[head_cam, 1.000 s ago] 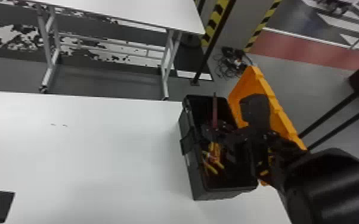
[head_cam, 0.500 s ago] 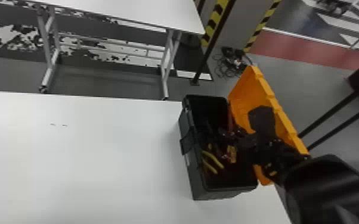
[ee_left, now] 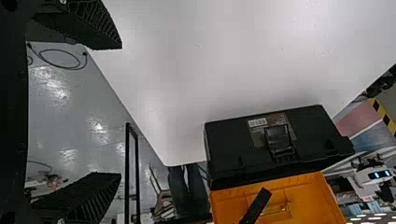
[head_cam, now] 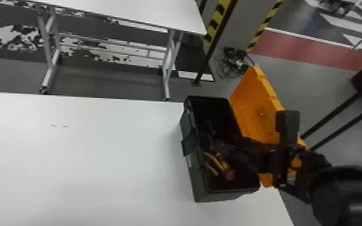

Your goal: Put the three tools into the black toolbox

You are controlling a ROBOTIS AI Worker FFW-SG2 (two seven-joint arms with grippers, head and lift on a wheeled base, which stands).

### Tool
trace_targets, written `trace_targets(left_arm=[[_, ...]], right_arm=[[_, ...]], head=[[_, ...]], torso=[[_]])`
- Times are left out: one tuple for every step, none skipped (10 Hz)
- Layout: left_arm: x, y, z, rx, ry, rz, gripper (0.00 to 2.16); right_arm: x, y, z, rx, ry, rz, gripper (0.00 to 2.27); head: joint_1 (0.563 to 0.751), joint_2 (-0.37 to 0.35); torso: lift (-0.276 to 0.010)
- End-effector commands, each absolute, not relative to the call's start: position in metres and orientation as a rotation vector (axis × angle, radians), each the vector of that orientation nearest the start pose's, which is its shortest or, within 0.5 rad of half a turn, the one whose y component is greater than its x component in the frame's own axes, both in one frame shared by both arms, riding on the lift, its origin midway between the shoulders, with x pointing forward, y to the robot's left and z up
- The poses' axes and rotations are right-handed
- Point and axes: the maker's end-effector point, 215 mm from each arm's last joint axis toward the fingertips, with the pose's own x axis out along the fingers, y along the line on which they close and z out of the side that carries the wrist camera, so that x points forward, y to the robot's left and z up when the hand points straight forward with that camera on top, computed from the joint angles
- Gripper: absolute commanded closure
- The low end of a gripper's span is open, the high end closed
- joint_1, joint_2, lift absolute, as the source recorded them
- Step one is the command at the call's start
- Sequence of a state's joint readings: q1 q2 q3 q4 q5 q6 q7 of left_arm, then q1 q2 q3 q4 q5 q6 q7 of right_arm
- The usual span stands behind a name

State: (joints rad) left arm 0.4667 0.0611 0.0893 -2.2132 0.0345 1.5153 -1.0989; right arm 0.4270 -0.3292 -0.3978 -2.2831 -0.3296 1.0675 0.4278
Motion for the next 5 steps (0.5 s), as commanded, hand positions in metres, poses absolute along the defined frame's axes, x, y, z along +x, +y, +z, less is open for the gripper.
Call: trace_targets(left_arm=[[0.226,0.092,-0.472,-0.684,1.138,-0.835,0.04],[0.241,0.097,-0.473,-0.641,1.088,-0.816,0.04],[0.261,0.106,-0.478,-0.563,1.033,-0.769,0.04],[0.286,0.116,-0.478,-0.476,0.951,-0.729,0.04],[0.313,0.126,-0.474,-0.404,0.862,-0.686,0.07]], right_arm=[[0.358,-0.286,-0.388,0.213,0.720,0.334,0.06],[0.340,-0.244,-0.379,0.264,0.726,0.395,0.06],[0.329,-0.199,-0.368,0.308,0.705,0.459,0.07],[0.324,-0.164,-0.361,0.331,0.681,0.501,0.07],[0.331,-0.144,-0.356,0.308,0.626,0.490,0.07]], head=[[0.695,-0.350],[0.695,-0.350],[0.695,-0.350],[0.695,-0.255],[0.695,-0.192]], torso=[[-0.051],[-0.051],[-0.051],[-0.051],[-0.051]])
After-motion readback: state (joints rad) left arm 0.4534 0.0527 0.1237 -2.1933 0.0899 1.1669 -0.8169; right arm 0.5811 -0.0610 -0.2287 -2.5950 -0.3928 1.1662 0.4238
